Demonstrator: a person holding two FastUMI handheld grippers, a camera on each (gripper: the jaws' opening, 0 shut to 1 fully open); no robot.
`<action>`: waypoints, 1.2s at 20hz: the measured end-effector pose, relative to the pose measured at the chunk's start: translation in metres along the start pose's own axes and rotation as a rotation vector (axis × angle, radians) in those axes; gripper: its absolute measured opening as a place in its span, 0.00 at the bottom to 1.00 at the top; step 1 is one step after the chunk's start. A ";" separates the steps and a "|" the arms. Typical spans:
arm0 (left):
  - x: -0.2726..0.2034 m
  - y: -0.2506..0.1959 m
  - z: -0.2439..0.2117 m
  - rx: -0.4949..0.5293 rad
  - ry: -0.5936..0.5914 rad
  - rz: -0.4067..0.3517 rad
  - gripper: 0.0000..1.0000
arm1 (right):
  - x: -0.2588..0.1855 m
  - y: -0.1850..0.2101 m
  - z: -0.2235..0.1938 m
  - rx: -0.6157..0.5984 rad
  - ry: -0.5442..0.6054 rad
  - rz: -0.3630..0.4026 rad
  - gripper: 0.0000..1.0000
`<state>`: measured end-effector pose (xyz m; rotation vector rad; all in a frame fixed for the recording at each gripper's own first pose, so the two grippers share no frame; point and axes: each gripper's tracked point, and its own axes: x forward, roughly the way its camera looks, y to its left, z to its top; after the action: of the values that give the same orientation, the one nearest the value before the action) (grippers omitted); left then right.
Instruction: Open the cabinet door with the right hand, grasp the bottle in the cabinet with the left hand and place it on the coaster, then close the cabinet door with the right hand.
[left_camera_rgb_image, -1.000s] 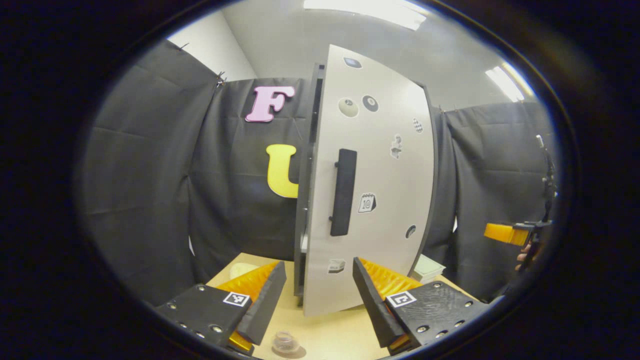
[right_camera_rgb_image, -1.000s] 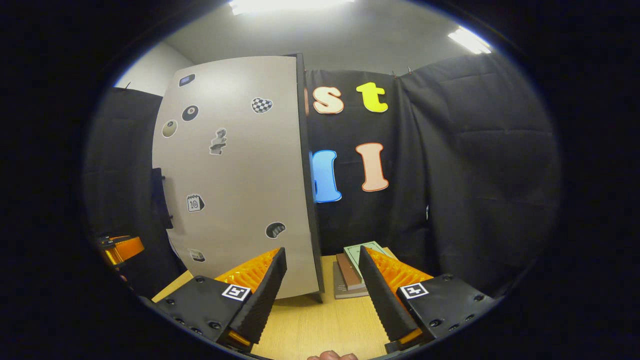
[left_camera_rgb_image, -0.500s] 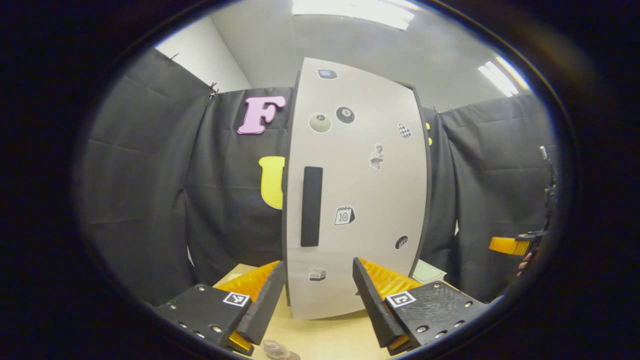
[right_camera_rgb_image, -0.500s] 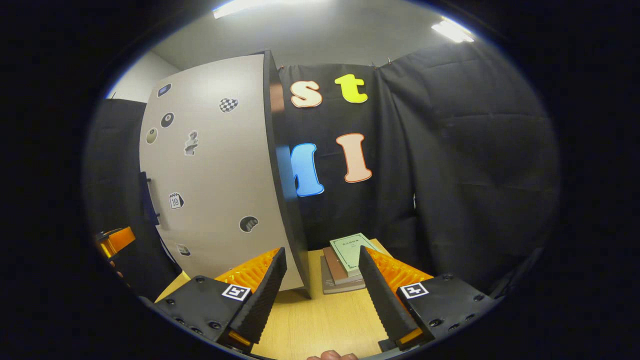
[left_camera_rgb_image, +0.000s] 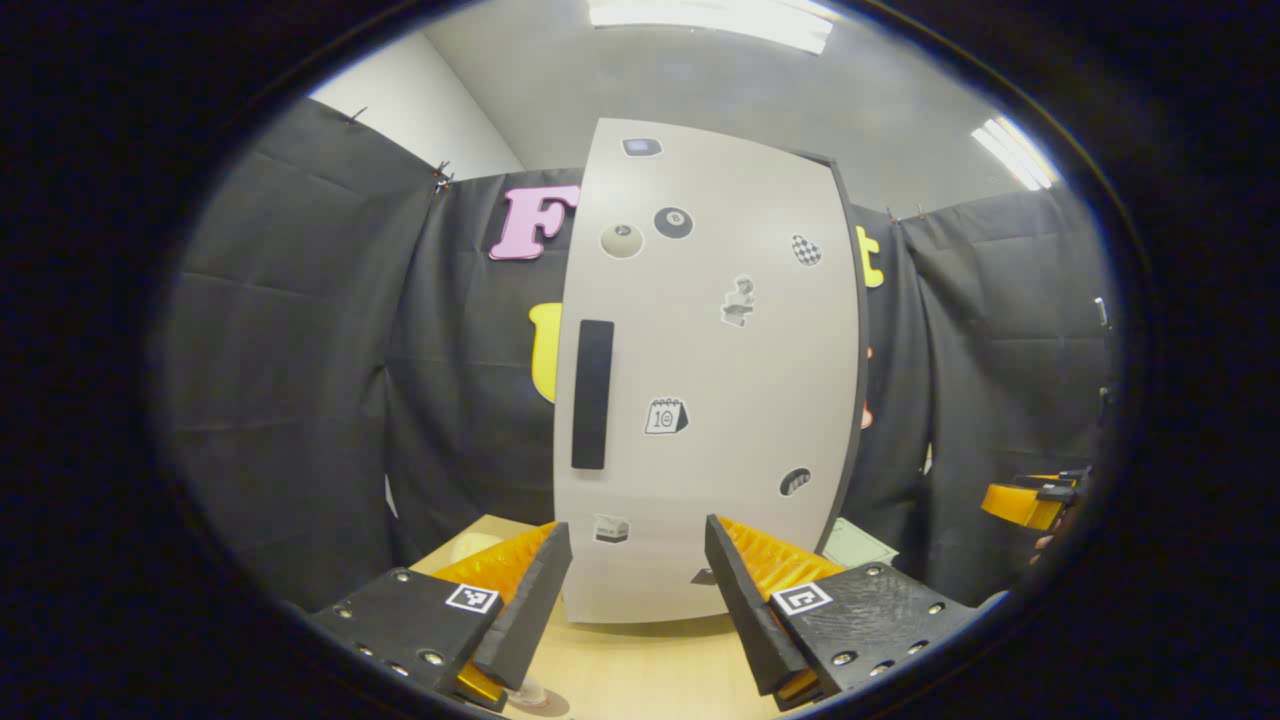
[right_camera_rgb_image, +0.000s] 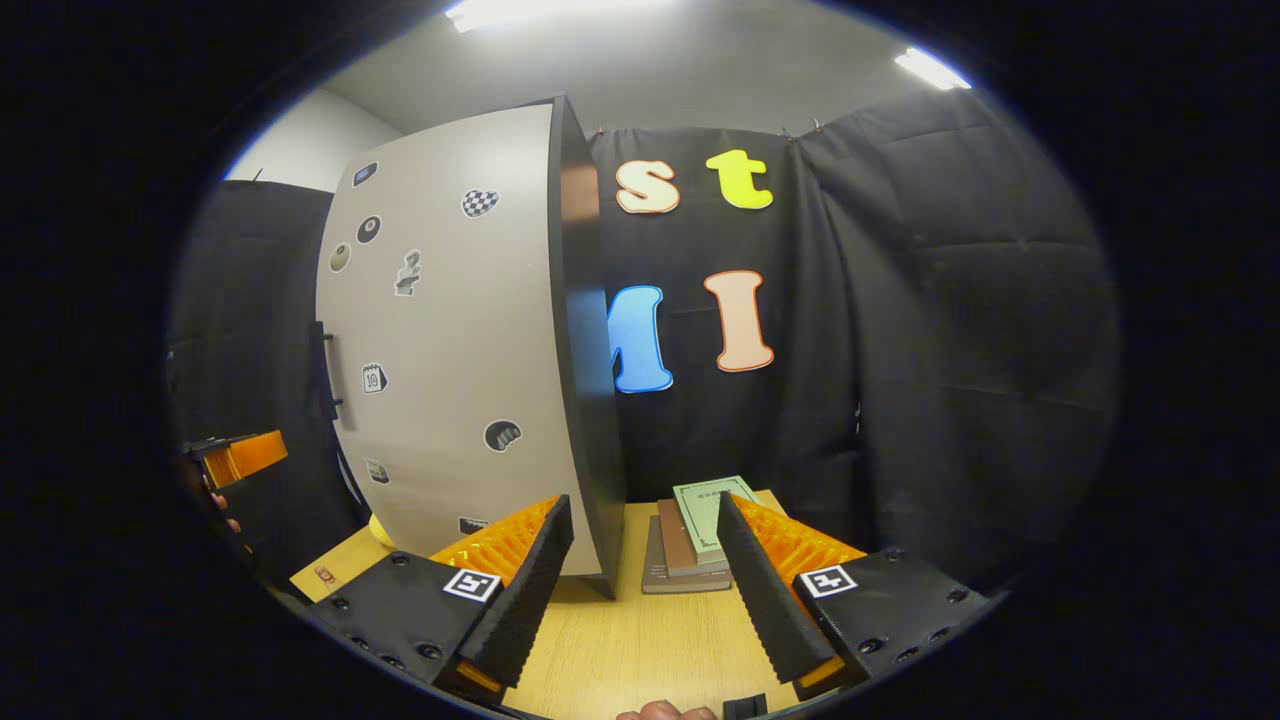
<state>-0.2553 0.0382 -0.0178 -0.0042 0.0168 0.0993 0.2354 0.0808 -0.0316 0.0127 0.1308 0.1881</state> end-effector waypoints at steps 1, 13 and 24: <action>-0.002 0.004 0.001 0.007 0.000 0.024 0.81 | 0.001 -0.001 -0.001 -0.002 0.002 0.015 0.93; -0.026 0.043 0.012 -0.015 0.009 0.119 0.83 | 0.003 0.031 -0.001 -0.063 0.018 0.058 0.93; -0.028 0.092 -0.016 -0.096 0.003 -0.003 0.81 | -0.002 0.093 -0.011 -0.091 0.047 -0.023 0.93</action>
<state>-0.2922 0.1269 -0.0332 -0.1003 0.0149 0.0974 0.2145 0.1722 -0.0401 -0.0835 0.1688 0.1712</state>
